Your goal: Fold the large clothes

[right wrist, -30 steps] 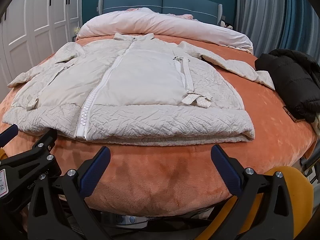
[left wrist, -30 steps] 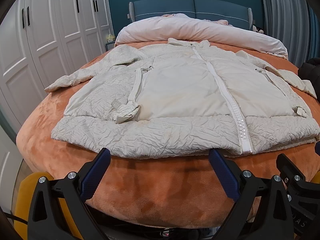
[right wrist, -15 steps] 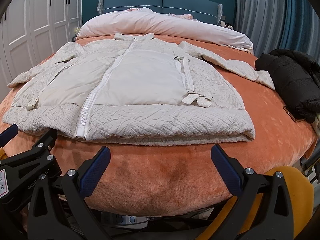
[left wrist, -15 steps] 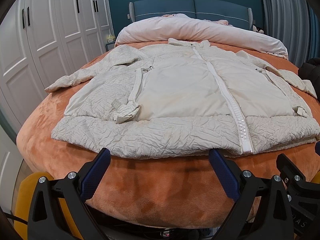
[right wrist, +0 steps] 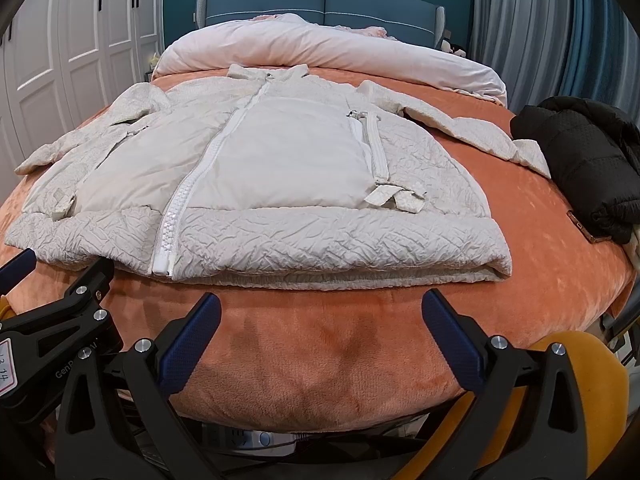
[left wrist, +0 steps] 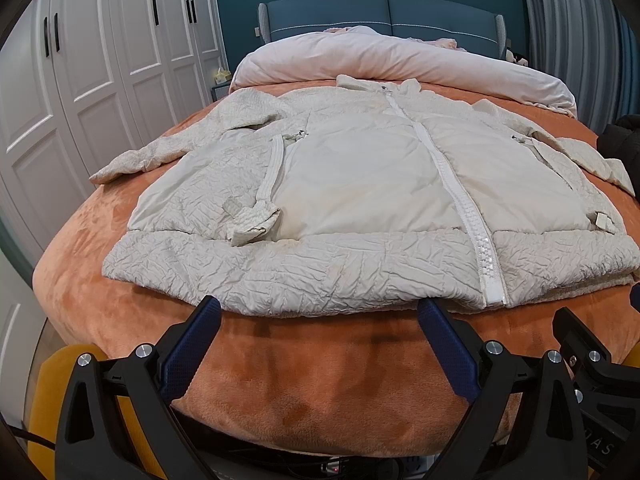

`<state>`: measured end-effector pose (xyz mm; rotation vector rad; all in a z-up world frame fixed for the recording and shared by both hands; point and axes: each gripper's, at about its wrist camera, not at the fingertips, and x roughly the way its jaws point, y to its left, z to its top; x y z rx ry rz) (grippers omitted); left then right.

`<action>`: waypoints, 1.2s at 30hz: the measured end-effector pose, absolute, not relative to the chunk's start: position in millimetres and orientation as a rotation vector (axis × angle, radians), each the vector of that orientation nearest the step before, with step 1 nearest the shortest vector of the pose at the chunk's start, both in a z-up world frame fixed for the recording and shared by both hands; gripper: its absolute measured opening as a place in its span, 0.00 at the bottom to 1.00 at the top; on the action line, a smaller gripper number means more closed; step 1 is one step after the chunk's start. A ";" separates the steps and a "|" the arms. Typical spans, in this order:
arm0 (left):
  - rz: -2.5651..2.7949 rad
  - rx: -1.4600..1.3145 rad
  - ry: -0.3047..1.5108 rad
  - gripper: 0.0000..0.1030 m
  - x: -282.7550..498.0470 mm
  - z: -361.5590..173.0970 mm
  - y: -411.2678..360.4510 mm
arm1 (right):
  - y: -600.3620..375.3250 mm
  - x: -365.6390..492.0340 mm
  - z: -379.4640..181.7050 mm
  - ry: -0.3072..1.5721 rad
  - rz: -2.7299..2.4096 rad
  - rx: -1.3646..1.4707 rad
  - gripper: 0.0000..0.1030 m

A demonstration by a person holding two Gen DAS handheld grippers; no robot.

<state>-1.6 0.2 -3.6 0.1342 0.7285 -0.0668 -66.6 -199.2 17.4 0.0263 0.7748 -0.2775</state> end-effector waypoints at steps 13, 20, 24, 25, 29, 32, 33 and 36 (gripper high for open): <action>-0.067 0.135 0.728 0.93 -1.1 -3.4 0.3 | -199.6 -66.3 17.1 0.776 -0.276 0.027 0.95; -0.067 0.135 0.728 0.93 -0.9 -5.6 1.3 | -200.1 -66.2 17.3 0.776 -0.276 0.027 0.95; -0.067 0.136 0.729 0.93 -0.8 -5.6 1.3 | -200.2 -66.1 17.3 0.776 -0.276 0.027 0.95; -0.067 0.136 0.728 0.93 -0.9 -5.6 1.3 | -199.8 -65.9 17.1 0.777 -0.275 0.027 0.95; -0.065 0.136 0.724 0.93 -1.6 -5.7 4.5 | -199.2 -66.3 16.5 0.776 -0.276 0.028 0.95; -0.063 0.138 0.727 0.93 -1.4 -6.0 5.2 | -197.1 -65.6 12.6 0.783 -0.274 0.033 0.95; -0.062 0.138 0.728 0.93 -1.7 -5.5 5.0 | -196.4 -65.6 11.8 0.784 -0.274 0.032 0.95; -0.061 0.138 0.727 0.93 -1.9 -5.1 4.9 | -195.3 -65.4 10.6 0.783 -0.273 0.033 0.95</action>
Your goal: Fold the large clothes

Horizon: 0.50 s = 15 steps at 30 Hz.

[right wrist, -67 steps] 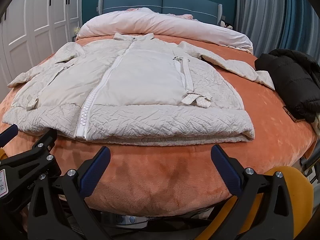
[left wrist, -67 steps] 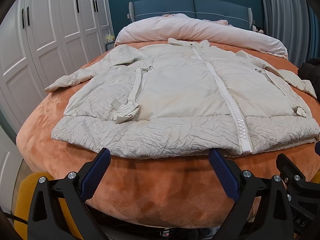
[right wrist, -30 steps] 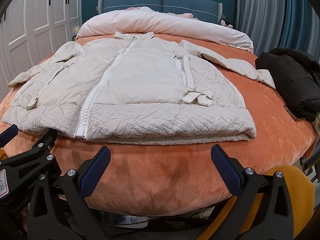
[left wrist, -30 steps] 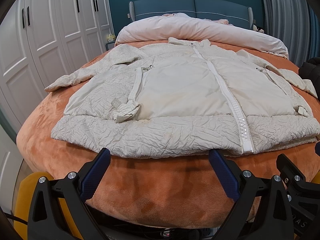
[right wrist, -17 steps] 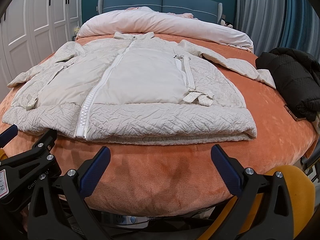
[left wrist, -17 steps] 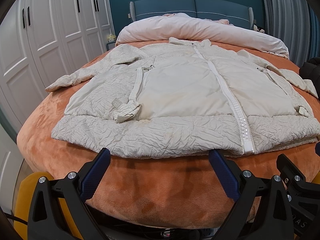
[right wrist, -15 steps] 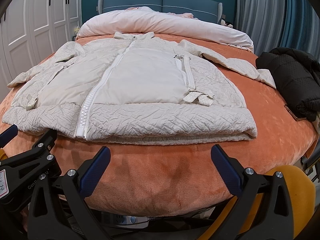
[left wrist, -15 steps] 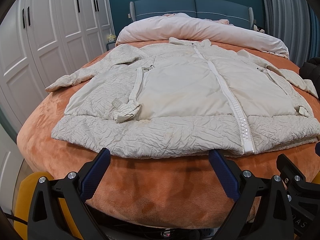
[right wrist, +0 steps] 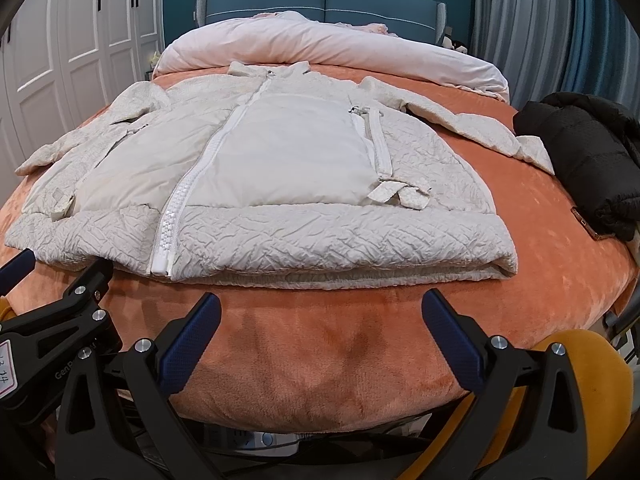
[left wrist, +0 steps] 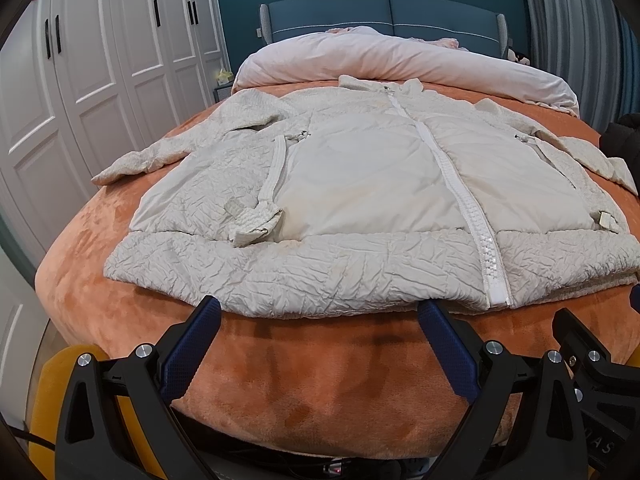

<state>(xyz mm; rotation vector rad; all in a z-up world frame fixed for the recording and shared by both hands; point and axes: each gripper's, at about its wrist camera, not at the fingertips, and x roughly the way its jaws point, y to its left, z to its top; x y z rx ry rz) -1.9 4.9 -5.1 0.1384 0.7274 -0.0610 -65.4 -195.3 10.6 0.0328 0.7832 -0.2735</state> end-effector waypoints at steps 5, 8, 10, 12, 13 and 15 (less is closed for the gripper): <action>-0.060 0.140 0.728 0.93 -1.9 -4.7 4.1 | -195.8 -64.7 10.7 0.784 -0.273 0.033 0.95; -0.060 0.140 0.730 0.93 -1.8 -4.8 3.6 | -196.0 -64.6 10.7 0.786 -0.273 0.033 0.95; -0.060 0.139 0.729 0.93 -1.9 -4.8 3.5 | -196.6 -64.5 11.1 0.785 -0.273 0.033 0.95; -0.059 0.140 0.729 0.93 -1.9 -4.9 3.4 | -196.0 -64.5 10.5 0.786 -0.273 0.033 0.95; -0.059 0.140 0.730 0.93 -1.9 -4.9 3.5 | -196.8 -64.4 11.0 0.786 -0.272 0.034 0.95; -0.059 0.141 0.729 0.93 -2.0 -4.9 3.4 | -196.0 -64.5 10.4 0.787 -0.272 0.035 0.95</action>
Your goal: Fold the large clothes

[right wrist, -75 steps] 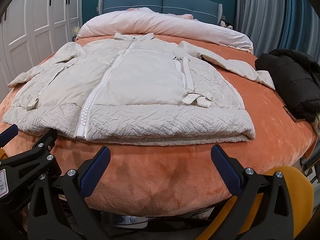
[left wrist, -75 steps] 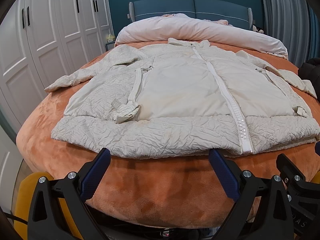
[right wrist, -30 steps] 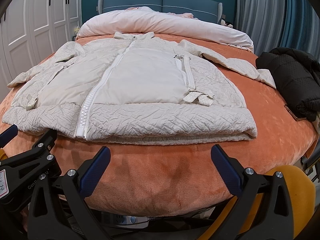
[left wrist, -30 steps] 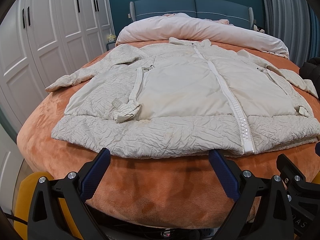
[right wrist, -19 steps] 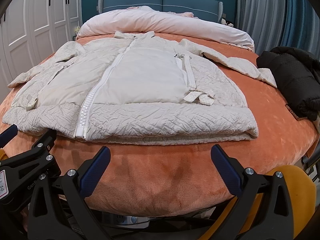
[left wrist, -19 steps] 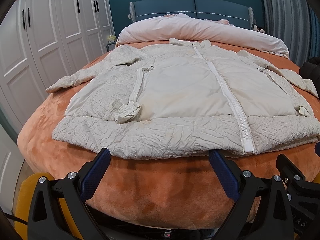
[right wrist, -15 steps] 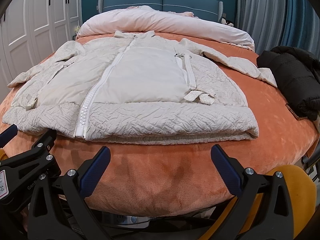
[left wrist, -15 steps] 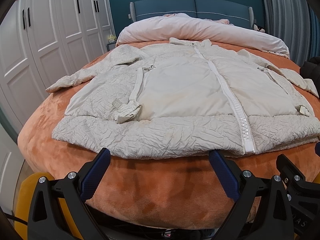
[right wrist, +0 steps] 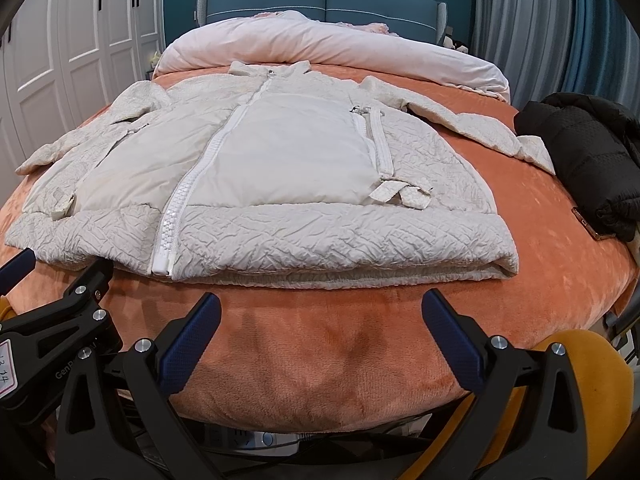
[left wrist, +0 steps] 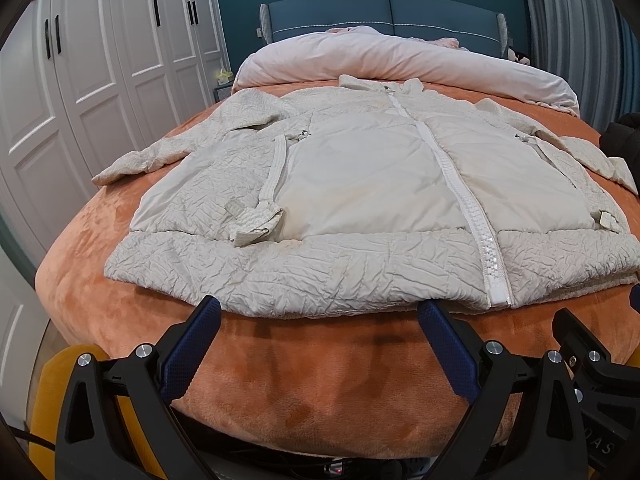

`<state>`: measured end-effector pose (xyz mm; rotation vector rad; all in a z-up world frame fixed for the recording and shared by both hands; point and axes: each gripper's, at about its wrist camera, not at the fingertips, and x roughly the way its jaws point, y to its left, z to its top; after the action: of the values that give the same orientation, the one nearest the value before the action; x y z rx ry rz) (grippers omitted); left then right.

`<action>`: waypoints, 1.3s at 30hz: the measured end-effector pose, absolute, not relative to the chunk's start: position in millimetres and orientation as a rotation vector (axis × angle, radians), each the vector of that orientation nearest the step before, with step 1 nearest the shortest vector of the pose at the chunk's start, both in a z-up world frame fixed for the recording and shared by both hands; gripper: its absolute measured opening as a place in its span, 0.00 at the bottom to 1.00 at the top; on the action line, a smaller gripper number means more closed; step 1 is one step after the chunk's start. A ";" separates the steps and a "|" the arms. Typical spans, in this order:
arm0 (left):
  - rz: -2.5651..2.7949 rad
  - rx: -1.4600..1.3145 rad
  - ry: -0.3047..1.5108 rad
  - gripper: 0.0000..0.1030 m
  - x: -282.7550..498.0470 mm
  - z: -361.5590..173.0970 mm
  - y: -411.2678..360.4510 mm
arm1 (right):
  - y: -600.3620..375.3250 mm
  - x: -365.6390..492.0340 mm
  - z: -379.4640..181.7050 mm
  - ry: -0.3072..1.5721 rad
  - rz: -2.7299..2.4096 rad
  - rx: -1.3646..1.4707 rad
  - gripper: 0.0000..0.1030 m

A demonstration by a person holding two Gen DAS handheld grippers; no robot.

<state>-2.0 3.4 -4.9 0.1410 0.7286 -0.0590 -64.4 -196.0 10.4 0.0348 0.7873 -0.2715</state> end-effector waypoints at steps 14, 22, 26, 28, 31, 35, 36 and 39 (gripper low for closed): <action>-0.021 0.019 0.707 0.95 19.8 33.9 48.2 | -319.6 -41.3 45.8 0.700 -0.348 0.273 0.95; 0.119 -0.076 0.630 0.95 81.9 83.5 84.5 | -499.4 17.6 60.6 0.617 -0.548 0.388 0.95; 0.184 -0.068 0.655 0.95 127.6 82.0 85.4 | -568.8 55.2 46.5 0.628 -0.604 0.454 0.95; 0.198 -0.061 0.675 0.95 145.9 74.7 82.4 | -598.5 66.5 35.6 0.632 -0.636 0.522 0.95; 0.212 -0.051 0.703 0.95 168.9 62.1 77.1 | -637.7 75.4 15.7 0.630 -0.697 0.651 0.95; 0.203 -0.042 0.755 0.95 191.9 39.6 67.8 | -662.1 82.0 -11.6 0.625 -0.746 0.752 0.96; 0.200 -0.042 0.762 0.95 195.7 35.9 66.9 | -661.9 83.1 -10.6 0.594 -0.759 0.743 0.96; 0.190 -0.033 0.774 0.94 206.2 27.3 62.2 | -666.8 94.7 -2.9 0.541 -0.667 0.786 0.40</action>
<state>206.2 62.2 27.3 -0.0333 0.7737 0.1896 94.7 -666.8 -2.9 0.7858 0.5405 -0.6675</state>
